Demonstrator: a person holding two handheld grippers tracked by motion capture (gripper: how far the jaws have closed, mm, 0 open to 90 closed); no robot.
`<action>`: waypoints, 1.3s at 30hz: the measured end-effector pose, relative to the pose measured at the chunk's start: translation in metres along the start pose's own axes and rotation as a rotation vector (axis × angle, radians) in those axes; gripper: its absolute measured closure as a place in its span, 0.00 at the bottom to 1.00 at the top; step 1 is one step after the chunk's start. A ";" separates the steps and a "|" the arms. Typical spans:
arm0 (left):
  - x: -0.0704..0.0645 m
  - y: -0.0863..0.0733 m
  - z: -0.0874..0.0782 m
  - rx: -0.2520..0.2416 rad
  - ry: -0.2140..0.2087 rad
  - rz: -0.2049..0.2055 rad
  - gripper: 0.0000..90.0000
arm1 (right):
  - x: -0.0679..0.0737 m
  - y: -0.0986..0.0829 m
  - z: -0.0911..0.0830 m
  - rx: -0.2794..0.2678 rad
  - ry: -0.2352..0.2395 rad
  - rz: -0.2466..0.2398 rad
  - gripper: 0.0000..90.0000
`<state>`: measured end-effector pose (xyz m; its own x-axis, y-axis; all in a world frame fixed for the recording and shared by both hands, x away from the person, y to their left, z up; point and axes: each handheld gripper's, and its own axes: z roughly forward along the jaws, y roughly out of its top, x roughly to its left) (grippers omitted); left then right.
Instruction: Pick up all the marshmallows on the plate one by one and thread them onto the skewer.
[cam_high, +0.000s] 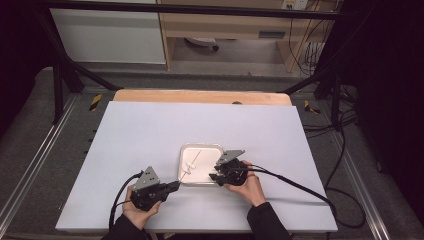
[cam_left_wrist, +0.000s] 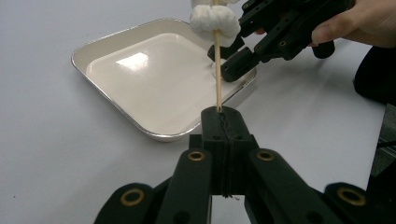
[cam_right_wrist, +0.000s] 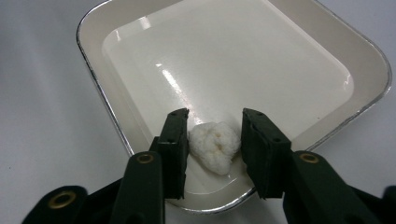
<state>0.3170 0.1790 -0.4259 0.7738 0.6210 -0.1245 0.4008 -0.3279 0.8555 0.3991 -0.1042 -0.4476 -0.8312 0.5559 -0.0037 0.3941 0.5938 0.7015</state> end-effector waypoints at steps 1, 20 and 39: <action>0.000 0.000 0.000 0.000 -0.001 0.000 0.99 | 0.000 0.000 0.000 -0.001 0.001 -0.007 0.72; 0.000 0.001 0.001 -0.017 -0.011 0.015 0.99 | -0.007 0.006 -0.032 -0.162 0.061 0.090 0.80; -0.008 0.002 0.002 -0.017 -0.045 0.036 0.99 | -0.018 0.022 -0.086 -0.393 0.175 0.202 0.81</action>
<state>0.3122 0.1719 -0.4242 0.8092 0.5761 -0.1157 0.3643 -0.3375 0.8680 0.3884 -0.1516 -0.3708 -0.8202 0.5110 0.2572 0.4047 0.2004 0.8922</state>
